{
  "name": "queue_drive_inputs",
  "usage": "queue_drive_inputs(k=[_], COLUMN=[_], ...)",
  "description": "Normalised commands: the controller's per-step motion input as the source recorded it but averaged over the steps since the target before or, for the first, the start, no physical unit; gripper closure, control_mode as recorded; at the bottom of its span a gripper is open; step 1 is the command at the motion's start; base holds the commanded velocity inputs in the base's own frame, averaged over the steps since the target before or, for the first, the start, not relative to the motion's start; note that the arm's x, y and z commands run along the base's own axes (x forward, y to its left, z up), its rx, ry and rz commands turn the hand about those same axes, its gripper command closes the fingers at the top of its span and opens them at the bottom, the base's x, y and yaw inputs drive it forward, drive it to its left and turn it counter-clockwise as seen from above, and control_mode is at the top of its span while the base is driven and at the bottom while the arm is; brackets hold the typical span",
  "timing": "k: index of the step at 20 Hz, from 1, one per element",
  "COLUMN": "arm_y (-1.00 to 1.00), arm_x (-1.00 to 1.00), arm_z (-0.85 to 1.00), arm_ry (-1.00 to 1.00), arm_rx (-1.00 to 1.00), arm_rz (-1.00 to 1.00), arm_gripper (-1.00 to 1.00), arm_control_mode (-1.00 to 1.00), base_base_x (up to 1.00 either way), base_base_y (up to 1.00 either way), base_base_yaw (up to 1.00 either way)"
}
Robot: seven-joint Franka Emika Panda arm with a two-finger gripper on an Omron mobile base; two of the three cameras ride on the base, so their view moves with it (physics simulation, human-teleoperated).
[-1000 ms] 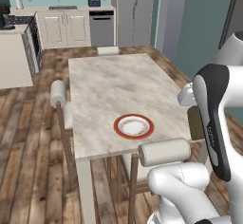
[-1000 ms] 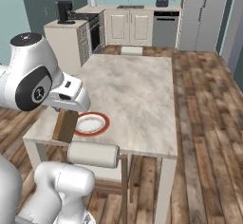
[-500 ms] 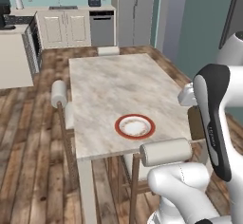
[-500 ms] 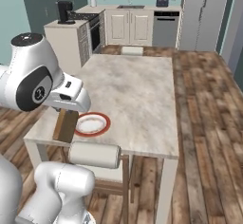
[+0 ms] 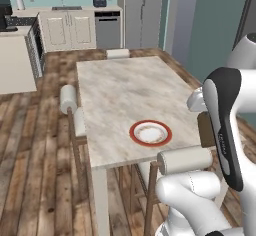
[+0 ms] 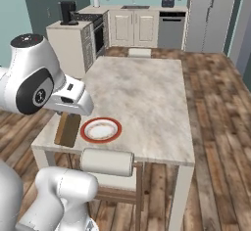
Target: Start the toaster. Once the lever pops up, take the bread to the plate on the dining counter.
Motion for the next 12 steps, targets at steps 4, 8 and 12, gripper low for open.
queue_drive_inputs(k=[4,8,12], arm_y=[0.00,0.00,0.00], arm_x=[0.00,0.00,0.00], arm_z=[0.00,0.00,0.00], arm_ry=[0.00,0.00,0.00], arm_rx=[0.00,0.00,0.00], arm_rz=[0.00,0.00,0.00], arm_gripper=[1.00,1.00,1.00], arm_control_mode=[1.00,1.00,1.00], base_base_x=[0.10,0.14,0.17], base_base_y=[0.14,0.14,0.13], base_base_yaw=[0.00,0.00,0.00])
